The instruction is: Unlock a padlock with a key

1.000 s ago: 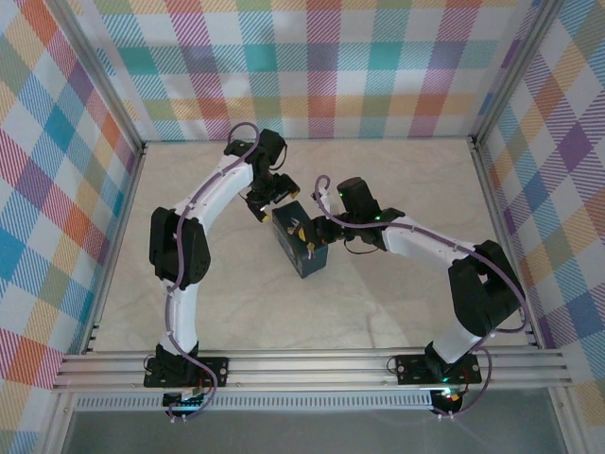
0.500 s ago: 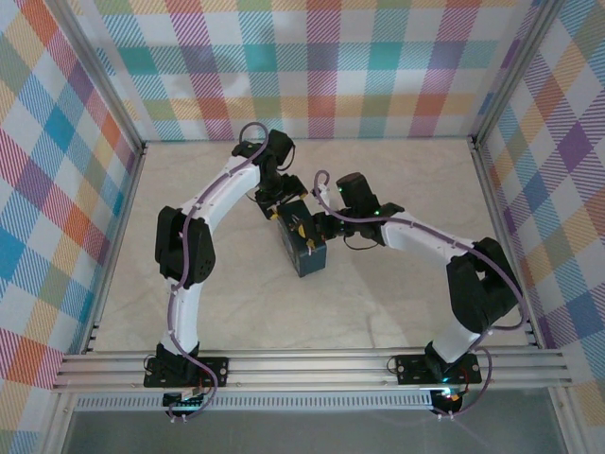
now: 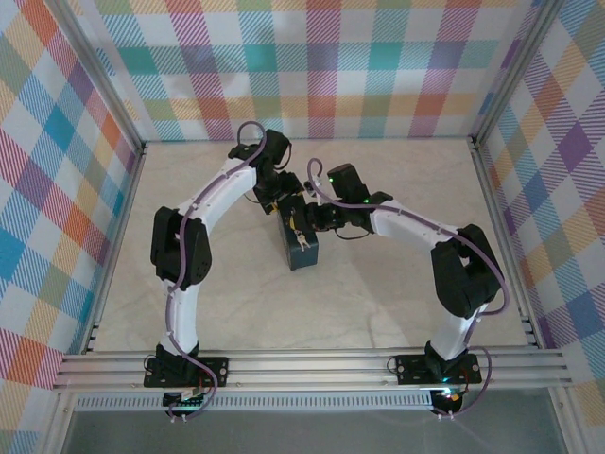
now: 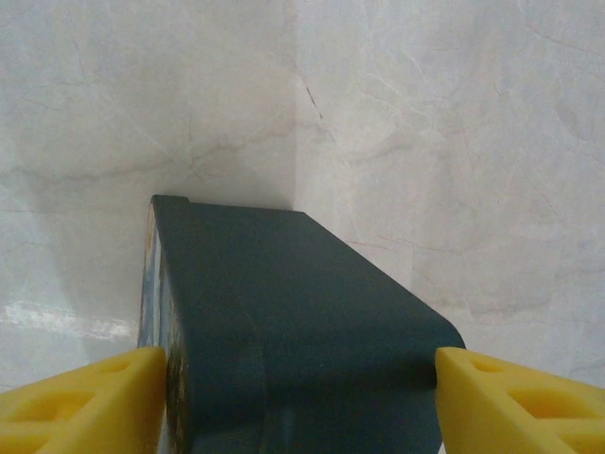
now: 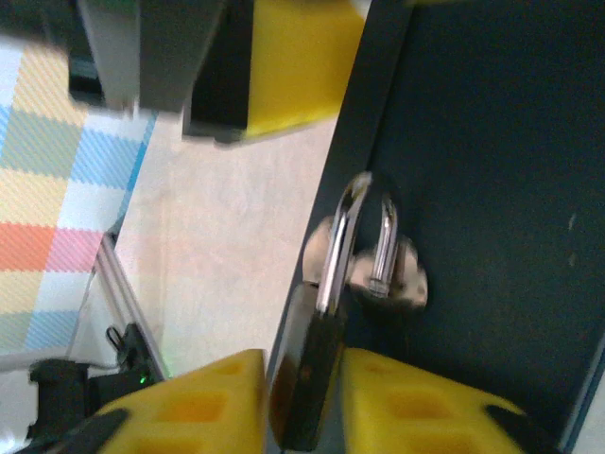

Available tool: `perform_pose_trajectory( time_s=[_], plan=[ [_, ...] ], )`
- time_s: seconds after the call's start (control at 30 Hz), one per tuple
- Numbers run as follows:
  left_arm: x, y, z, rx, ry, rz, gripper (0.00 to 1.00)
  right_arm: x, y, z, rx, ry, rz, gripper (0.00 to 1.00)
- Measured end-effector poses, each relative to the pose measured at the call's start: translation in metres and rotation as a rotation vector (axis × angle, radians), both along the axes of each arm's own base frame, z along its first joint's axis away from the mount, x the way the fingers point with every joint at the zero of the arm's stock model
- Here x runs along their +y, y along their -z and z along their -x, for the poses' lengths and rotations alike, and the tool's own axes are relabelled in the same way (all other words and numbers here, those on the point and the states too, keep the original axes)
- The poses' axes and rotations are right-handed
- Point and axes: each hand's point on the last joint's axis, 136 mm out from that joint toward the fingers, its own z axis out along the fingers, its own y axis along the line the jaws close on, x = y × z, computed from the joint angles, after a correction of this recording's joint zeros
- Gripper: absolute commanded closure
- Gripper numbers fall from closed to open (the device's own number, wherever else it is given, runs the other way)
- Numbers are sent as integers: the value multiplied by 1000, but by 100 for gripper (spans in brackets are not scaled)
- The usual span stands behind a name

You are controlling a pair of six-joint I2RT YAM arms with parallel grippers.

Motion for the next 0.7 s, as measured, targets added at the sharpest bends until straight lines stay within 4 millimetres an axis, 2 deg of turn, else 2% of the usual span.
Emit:
perform_pose_trajectory(
  time_s=[0.23,0.43,0.57,0.7],
  plan=[
    [0,0,1,6,-6,25,30,-7,-2,-6,-39,35,27,65],
    [-1,0,2,14,-2,34,30,-33,-5,-15,-144,108,163,63],
    [-1,0,3,16,-2,34,30,-47,-20,-16,-215,140,221,61],
    [-1,0,3,16,-2,34,30,-37,-37,-11,-264,123,254,57]
  ],
)
